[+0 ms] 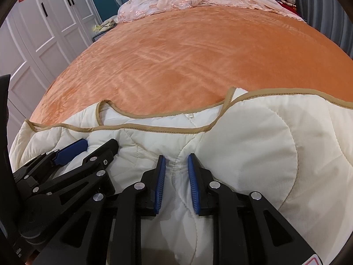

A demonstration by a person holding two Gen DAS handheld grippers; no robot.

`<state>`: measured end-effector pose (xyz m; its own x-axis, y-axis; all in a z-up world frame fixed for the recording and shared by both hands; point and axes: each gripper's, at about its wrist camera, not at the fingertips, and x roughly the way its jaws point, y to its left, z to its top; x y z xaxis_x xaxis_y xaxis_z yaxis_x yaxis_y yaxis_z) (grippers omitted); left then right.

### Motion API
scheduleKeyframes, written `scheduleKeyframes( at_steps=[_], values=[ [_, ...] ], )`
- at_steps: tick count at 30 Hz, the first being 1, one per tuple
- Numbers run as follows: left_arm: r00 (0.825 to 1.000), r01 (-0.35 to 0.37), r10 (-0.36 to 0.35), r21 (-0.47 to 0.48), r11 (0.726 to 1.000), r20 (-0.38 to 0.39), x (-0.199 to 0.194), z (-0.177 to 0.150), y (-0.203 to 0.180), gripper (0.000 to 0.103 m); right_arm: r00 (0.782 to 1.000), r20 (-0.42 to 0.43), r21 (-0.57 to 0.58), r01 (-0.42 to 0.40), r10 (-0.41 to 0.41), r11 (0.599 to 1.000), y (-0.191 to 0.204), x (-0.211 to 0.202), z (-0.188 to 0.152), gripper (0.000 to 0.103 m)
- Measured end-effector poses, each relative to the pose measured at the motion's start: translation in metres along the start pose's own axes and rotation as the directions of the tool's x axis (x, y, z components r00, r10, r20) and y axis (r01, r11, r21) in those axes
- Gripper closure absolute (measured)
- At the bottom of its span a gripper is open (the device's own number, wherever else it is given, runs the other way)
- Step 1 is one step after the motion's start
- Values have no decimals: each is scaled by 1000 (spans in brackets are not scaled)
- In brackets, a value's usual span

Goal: Fold large clothes

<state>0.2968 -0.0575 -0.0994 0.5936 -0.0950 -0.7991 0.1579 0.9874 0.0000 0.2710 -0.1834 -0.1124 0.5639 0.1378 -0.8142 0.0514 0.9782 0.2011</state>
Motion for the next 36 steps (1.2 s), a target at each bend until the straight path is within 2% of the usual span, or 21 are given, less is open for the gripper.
scheduleKeyframes(
  at_steps=[12,15,19,23,26,29,33,36],
  values=[
    [1000,4,-4,-8,1000,11,0,0,1,50,999,32,8,8,-8,1000,0,5,2,85],
    [999,42,-42,-24,999,6,-6,2,6,46,999,45,21,-5,4,1000,-2,0,2,86],
    [997,71,-71,-65,995,-3,-27,1,18,44,996,88,71,7,-13,997,-9,-18,3,85],
    [1000,31,-31,-67,997,0,-57,-11,34,43,991,128,112,20,-35,994,-11,-49,-1,81],
    [1000,20,-20,-106,994,-2,-82,-21,54,42,993,120,96,-19,8,995,-2,-79,-11,81],
    [999,38,-39,-217,975,-3,-111,-38,90,39,996,68,46,-59,56,997,18,-101,-28,81],
    [998,53,-55,-391,919,5,-146,-70,140,36,993,-43,27,-106,107,994,43,-101,-57,81],
    [998,60,-64,-439,897,6,-161,-88,165,36,992,-103,-4,-72,71,997,60,-86,-79,80]
  ],
)
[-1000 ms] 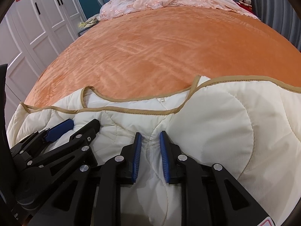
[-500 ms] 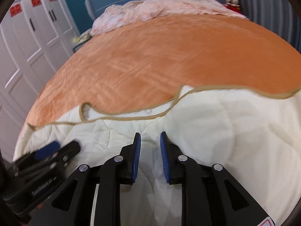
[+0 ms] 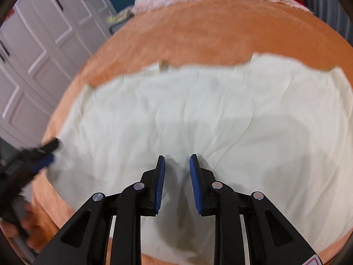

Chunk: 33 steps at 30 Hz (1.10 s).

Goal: Fold large clothes

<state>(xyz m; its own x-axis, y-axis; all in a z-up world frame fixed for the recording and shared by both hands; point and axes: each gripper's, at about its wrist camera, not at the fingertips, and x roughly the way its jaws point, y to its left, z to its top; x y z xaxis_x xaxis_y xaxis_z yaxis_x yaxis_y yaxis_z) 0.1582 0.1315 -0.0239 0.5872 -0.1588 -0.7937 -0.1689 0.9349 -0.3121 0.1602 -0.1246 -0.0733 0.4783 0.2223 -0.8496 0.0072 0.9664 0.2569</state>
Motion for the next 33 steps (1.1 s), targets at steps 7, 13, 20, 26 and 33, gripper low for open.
scheduleKeyframes(
  at_steps=[7,13,20,26,33],
  values=[
    [1000,-9,9,-89,996,-8,-25,-21,37,24,997,46,-22,60,-59,998,7,8,-14,80],
    [986,78,-113,-255,964,-125,15,-37,63,23,999,11,21,31,-31,999,6,-8,-25,80],
    [979,116,-154,-260,959,-131,31,-32,44,43,999,-2,-18,40,-40,999,13,-23,-50,80],
    [991,108,-118,-138,985,-67,-13,-19,12,85,1000,-10,5,30,-30,1000,12,-26,-48,80],
    [989,149,-149,-24,988,4,-83,-11,-14,87,1000,10,8,-11,11,1000,10,-58,-57,80]
  ],
)
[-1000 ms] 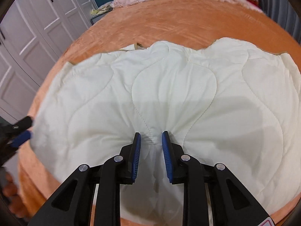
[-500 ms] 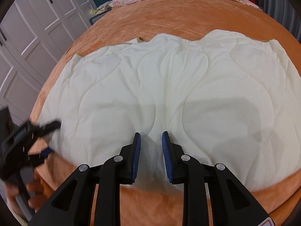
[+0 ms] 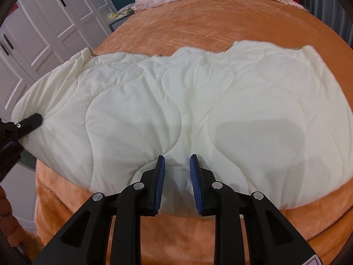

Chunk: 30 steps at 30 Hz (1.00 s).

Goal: Fold large clothes

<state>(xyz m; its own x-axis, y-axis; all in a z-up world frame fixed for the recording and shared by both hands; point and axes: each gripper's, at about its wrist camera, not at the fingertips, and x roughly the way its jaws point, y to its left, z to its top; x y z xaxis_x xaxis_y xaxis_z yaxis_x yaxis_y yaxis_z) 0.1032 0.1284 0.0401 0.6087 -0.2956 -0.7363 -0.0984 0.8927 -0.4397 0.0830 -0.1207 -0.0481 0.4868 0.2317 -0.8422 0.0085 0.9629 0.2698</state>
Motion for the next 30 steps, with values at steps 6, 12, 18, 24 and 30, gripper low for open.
scheduleKeyframes(
  at_steps=[6,12,18,24,30],
  values=[
    [998,-32,29,58,998,51,-44,1,-13,87,999,-7,-43,-38,38,998,15,-18,-14,80],
    [990,-111,97,142,984,102,-61,1,-34,88,995,-66,-135,-79,71,988,58,11,-30,80],
    [988,-144,128,194,970,90,-51,-7,-51,88,995,-86,-166,-72,59,983,67,29,-34,83],
    [981,-177,151,245,953,124,-55,-9,-69,88,985,-97,-80,-152,144,985,42,-9,-37,83],
    [979,-189,160,277,942,124,-50,-13,-82,88,976,-159,-73,-159,146,985,37,3,-58,83]
  ],
)
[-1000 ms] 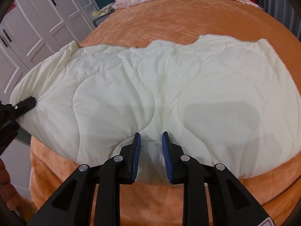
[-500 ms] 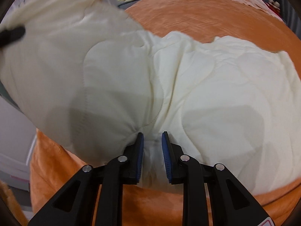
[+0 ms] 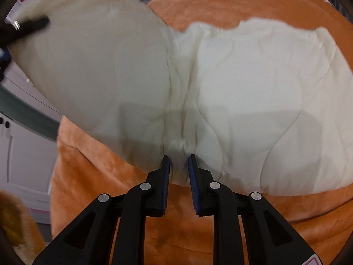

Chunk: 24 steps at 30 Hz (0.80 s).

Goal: Fold large clothes

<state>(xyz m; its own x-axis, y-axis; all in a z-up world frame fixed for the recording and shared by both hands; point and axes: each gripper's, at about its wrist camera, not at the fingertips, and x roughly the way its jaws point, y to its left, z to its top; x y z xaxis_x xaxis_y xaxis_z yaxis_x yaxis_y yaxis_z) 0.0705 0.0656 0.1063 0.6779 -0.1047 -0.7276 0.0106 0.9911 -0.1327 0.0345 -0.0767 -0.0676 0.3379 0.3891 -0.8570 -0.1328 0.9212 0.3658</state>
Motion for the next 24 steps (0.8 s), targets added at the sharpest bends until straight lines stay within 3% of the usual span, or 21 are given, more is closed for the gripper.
scheduleKeyframes(
  at_steps=[6,10,14,24],
  values=[
    [1000,-5,5,55,998,-1,-1,-4,-19,88,1000,3,13,-24,24,1000,-4,6,4,83],
    [1000,8,-9,90,996,2,-2,-4,-35,88,999,22,26,-34,34,999,-9,-13,4,83],
    [999,32,-32,136,990,-5,-1,-7,-59,88,997,73,27,10,-12,1000,-23,-41,4,83],
    [992,120,-103,317,941,-71,11,-43,-140,88,981,172,224,53,-93,973,-103,-112,-16,83]
  ],
)
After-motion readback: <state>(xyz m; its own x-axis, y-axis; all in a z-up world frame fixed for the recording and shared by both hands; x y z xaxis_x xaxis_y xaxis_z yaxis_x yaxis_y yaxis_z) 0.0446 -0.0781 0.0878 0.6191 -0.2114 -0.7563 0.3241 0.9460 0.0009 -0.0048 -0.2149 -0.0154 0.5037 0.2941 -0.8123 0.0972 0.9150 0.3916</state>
